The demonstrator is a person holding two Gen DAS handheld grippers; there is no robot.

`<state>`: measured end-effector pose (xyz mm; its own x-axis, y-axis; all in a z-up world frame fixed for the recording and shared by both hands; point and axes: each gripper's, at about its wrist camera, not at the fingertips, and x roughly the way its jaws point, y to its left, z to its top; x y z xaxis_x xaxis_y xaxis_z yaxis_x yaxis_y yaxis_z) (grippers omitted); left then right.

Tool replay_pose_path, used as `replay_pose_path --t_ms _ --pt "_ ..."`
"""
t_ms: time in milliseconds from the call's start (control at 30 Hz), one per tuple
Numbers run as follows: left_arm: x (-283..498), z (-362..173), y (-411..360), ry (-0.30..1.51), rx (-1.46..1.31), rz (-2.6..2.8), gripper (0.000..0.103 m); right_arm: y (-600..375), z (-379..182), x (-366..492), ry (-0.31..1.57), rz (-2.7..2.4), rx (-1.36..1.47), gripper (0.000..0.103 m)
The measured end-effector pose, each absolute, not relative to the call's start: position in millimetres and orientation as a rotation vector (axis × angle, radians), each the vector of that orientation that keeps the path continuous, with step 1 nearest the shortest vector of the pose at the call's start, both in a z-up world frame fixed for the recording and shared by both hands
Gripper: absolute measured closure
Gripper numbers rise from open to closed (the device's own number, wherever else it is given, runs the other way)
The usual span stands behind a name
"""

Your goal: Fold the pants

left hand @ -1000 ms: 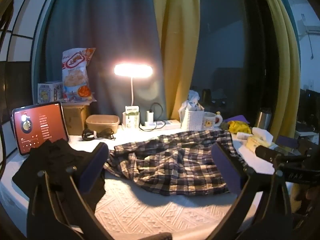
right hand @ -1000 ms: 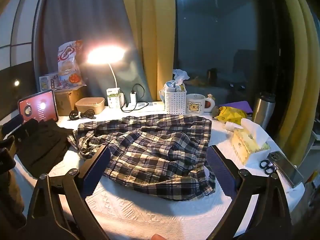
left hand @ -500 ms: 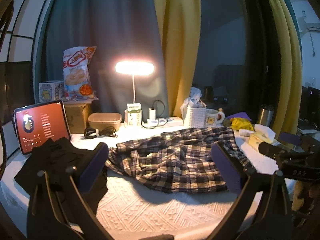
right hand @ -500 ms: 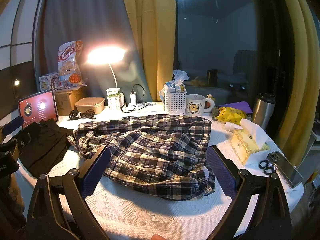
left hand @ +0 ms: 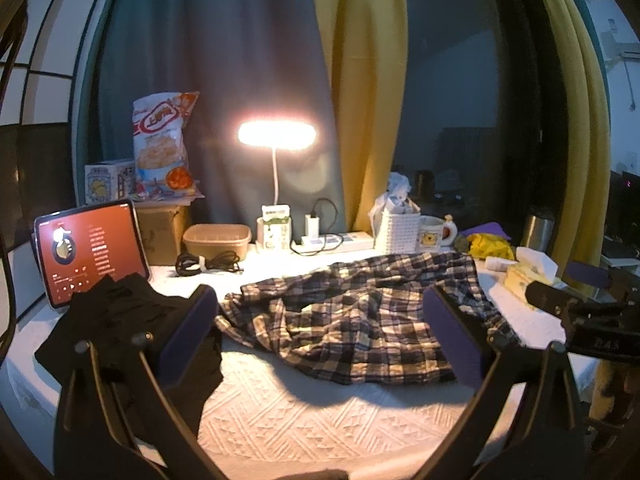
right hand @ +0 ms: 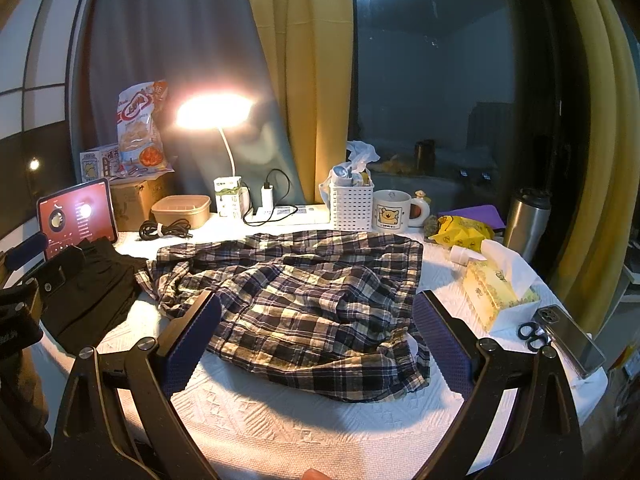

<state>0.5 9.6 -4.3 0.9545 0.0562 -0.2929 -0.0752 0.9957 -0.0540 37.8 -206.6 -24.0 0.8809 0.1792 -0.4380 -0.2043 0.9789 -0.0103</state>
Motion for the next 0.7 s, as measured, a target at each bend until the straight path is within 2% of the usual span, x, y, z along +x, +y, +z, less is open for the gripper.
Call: replay_pose_path --t_ms 700 --pt "-0.1 -4.3 7.1 0.299 -0.055 0.069 0.0 -205.9 -23.7 37.6 0.45 0.202 -0.058 0.005"
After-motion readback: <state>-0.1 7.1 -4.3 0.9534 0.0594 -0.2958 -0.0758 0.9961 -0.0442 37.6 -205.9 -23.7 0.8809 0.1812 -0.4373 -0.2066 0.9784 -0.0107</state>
